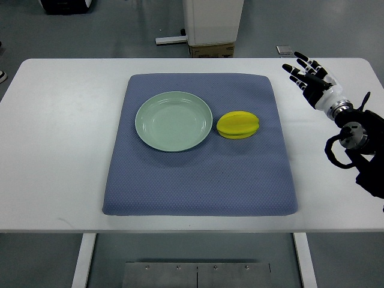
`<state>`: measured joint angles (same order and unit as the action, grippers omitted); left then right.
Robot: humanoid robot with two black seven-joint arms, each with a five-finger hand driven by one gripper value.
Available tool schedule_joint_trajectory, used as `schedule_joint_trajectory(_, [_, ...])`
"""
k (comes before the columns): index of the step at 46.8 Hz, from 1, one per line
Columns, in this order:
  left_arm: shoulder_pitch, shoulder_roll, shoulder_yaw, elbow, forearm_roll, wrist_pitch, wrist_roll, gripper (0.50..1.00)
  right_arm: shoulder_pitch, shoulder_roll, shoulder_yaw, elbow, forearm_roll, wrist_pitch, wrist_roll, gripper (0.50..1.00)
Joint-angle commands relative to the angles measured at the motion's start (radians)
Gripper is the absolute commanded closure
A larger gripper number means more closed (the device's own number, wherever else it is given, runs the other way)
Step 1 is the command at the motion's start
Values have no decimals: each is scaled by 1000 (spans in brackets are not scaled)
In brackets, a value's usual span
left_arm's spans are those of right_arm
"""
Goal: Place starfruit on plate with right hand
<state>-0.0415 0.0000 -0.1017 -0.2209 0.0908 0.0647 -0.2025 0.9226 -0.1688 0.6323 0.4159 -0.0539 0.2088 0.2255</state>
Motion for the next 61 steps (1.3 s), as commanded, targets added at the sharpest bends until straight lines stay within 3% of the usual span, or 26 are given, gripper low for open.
schedule_joint_trajectory(1, [2,0,-1,0,0,0,0,500,4,5,1,0,0,0,2,500])
schedule_joint_trajectory(26, [0,0,0,0,0,0,0,500,12,-3,-39,0,-12,1,-6,500])
schedule_joint_trajectory(42, [0,0,-1,0,0,0,0,500,18,-6,-45,0,-14,43,-3,500])
schedule_joint_trajectory(61, [0,0,0,0,0,0,0,500,55,-23,-118,24,-155,69,46,500])
